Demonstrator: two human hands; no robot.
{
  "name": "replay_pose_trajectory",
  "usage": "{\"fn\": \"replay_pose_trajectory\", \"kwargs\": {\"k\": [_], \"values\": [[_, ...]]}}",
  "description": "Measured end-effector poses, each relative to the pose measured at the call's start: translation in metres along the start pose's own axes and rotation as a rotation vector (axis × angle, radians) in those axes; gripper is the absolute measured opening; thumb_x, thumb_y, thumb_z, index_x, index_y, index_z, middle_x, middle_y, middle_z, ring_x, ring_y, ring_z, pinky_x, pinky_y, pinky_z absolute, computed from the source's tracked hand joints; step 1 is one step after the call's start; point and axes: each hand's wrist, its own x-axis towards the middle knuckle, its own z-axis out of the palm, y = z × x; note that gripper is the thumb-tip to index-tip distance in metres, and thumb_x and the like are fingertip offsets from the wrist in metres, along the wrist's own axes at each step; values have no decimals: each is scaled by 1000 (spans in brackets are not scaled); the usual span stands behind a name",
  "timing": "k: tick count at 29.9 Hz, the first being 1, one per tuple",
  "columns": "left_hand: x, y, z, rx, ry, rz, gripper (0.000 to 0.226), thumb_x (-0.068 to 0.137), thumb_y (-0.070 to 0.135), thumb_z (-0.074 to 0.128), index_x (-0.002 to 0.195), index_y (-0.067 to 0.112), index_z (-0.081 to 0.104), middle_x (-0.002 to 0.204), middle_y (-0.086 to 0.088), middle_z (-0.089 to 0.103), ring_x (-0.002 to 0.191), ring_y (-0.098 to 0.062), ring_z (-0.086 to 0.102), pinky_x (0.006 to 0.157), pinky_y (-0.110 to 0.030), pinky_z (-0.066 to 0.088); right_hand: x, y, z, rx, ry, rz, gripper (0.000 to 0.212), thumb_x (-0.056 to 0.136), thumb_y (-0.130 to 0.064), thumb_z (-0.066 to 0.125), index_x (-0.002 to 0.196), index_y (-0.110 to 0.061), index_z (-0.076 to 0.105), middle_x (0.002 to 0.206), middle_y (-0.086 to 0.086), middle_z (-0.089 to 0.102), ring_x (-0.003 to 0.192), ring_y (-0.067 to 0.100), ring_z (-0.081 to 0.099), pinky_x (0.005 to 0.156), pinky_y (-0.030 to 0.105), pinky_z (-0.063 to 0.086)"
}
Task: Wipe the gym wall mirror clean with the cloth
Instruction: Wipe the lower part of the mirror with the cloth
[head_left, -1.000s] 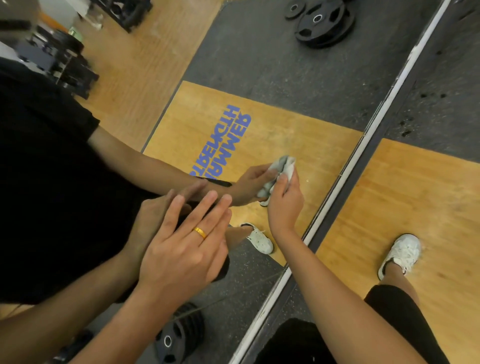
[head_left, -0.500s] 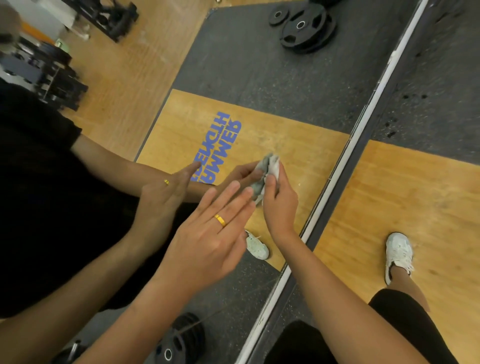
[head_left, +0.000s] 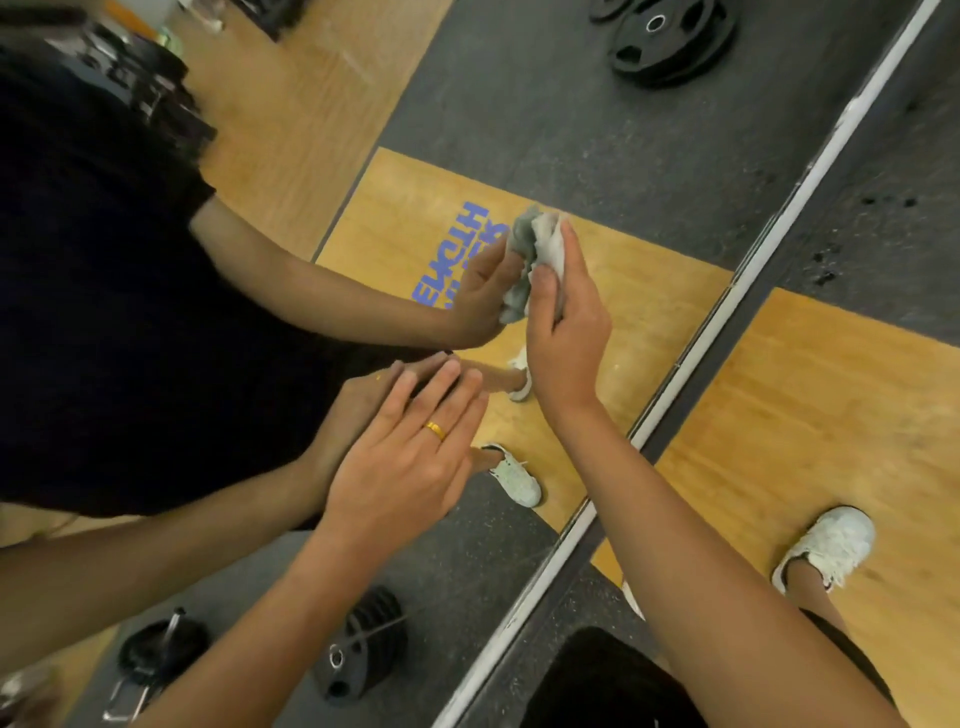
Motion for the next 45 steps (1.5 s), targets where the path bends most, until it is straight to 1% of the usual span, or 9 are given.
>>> {"fn": "replay_pose_trajectory", "kwargs": {"k": [6, 9, 16, 22, 26, 31, 34, 37, 45], "values": [[5, 2, -4, 16, 21, -39, 44, 102, 34, 55, 137, 9, 65, 152, -10, 52, 143, -26, 47, 122, -47, 26, 15, 10, -4, -16, 75, 313, 46, 108, -24, 45, 151, -8, 50, 138, 8, 66, 119, 15, 63, 99, 33, 53], [6, 3, -6, 38, 3, -57, 46, 104, 37, 53, 139, 8, 64, 153, -10, 51, 144, -25, 46, 124, -46, 22, 16, -16, -6, 75, -32, 184, 48, 108, -25, 45, 151, -5, 48, 145, 10, 61, 129, 17, 60, 104, 41, 52], [6, 3, -6, 92, -29, -64, 47, 105, 36, 51, 142, 8, 61, 154, -11, 50, 146, -25, 43, 128, -45, 13, 45, -12, -18, 39, -108, 6, 47, 108, -27, 45, 149, -3, 50, 144, 10, 61, 128, 18, 61, 99, 28, 52], [6, 3, -4, 101, -31, -49, 46, 107, 33, 47, 144, 8, 58, 154, -12, 49, 145, -26, 45, 124, -47, 20, 58, 2, -16, 68, 30, 374, 49, 107, -28, 45, 151, -9, 51, 140, 8, 65, 122, 16, 63, 99, 29, 53], [5, 3, -1, 98, -43, -37, 46, 107, 33, 47, 146, 8, 56, 156, -11, 48, 146, -27, 42, 124, -48, 22, 50, -26, -10, 139, -54, 185, 47, 108, -23, 48, 151, -4, 48, 144, 10, 61, 127, 12, 60, 102, 31, 53], [3, 4, -3, 31, -84, -61, 44, 107, 30, 43, 144, 10, 57, 156, -9, 47, 151, -27, 35, 125, -49, 18, 48, -6, -10, 33, -52, 0, 44, 105, -15, 56, 147, -3, 52, 139, 9, 65, 118, -1, 56, 96, 9, 45], [15, 14, -9, -84, -78, -89, 42, 101, 25, 50, 136, 8, 66, 150, -10, 53, 145, -28, 44, 128, -49, 8, 48, 26, -13, 23, 4, 247, 45, 107, -24, 52, 151, -12, 51, 137, 4, 67, 117, 12, 66, 95, 28, 55], [46, 19, -16, -136, -32, -74, 42, 99, 23, 52, 135, 7, 66, 150, -10, 54, 143, -29, 47, 128, -49, 5, 52, 50, -21, 64, -7, 530, 45, 109, -24, 50, 153, -18, 49, 141, 2, 65, 125, 15, 63, 102, 27, 51], [167, 3, -3, -112, 92, -112, 39, 98, 20, 54, 129, 5, 70, 140, -10, 64, 141, -26, 51, 127, -48, 8, 64, 58, -43, 131, -165, 508, 44, 108, -23, 51, 152, -18, 51, 145, -3, 61, 130, 7, 59, 107, 35, 49]]}}
